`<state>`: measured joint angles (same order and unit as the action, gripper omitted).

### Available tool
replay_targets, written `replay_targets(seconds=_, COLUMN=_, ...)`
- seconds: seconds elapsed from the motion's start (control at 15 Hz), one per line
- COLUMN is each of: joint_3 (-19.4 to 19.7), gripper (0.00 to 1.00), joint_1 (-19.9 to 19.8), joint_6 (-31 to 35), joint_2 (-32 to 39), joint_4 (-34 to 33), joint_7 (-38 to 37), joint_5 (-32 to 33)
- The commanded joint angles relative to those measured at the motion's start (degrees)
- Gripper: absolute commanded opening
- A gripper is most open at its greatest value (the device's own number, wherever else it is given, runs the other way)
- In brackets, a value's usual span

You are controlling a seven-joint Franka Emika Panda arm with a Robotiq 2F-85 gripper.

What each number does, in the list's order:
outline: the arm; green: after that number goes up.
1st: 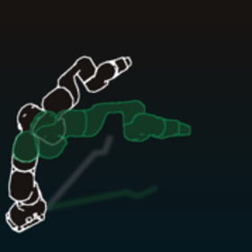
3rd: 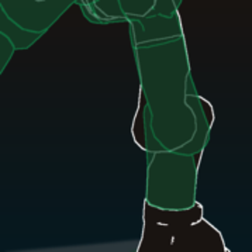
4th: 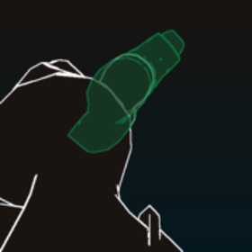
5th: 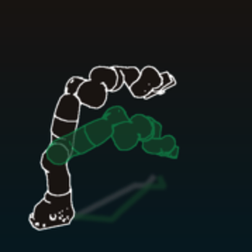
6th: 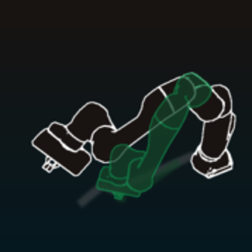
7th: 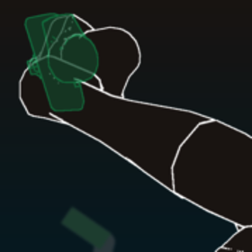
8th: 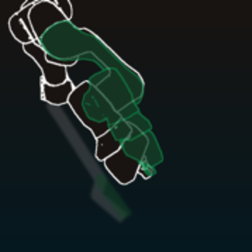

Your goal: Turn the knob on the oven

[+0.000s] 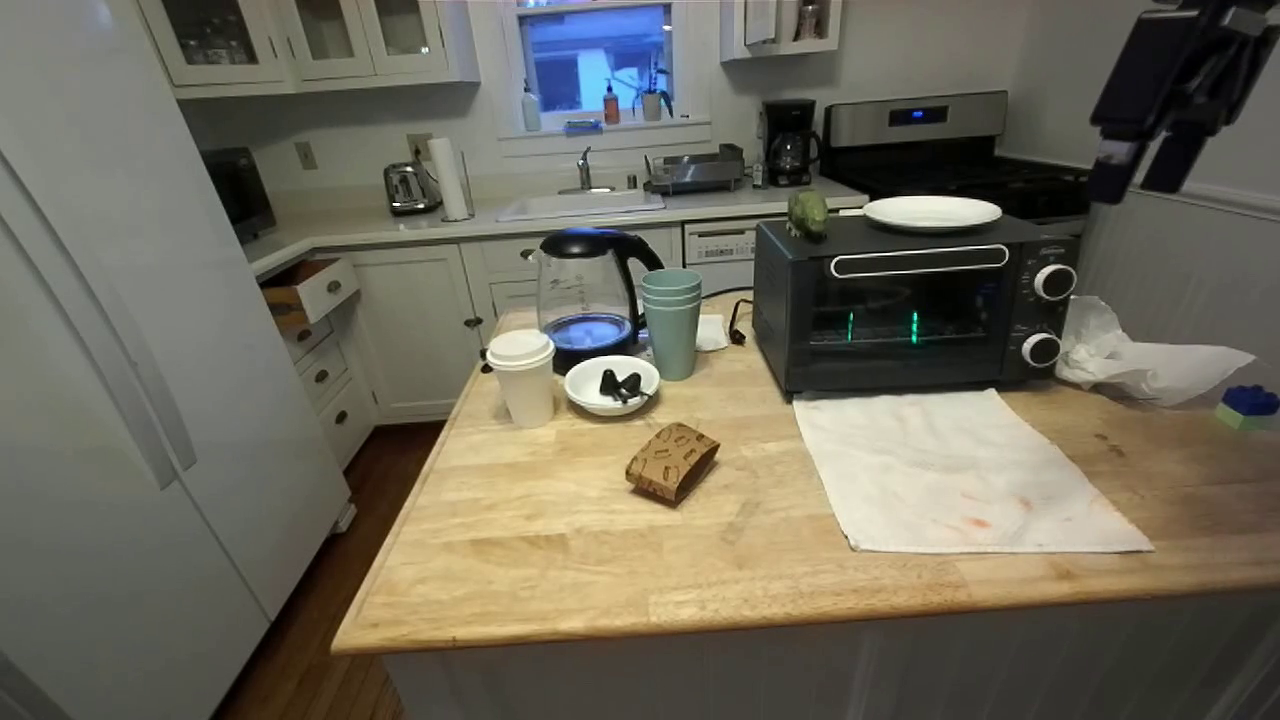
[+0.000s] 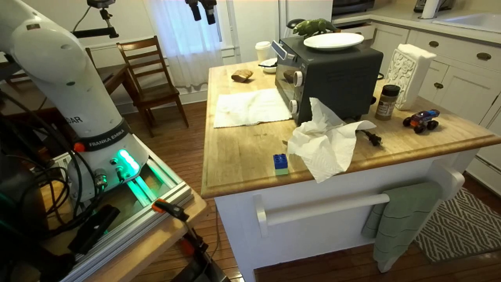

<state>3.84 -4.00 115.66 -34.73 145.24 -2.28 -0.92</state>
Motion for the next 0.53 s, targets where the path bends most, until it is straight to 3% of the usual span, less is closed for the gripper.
replay_targets(seconds=0.0, joint_3=4.5, gripper=1.0, joint_1=-1.8, joint_6=2.4, joint_2=8.8, joint_4=-5.7, joint_7=5.4, joint_5=0.2)
replay_targets(seconds=0.47, joint_3=10.4, gripper=1.0, joint_1=-5.1, joint_6=7.8, joint_2=18.2, joint_4=-9.6, joint_7=13.2, joint_5=0.2)
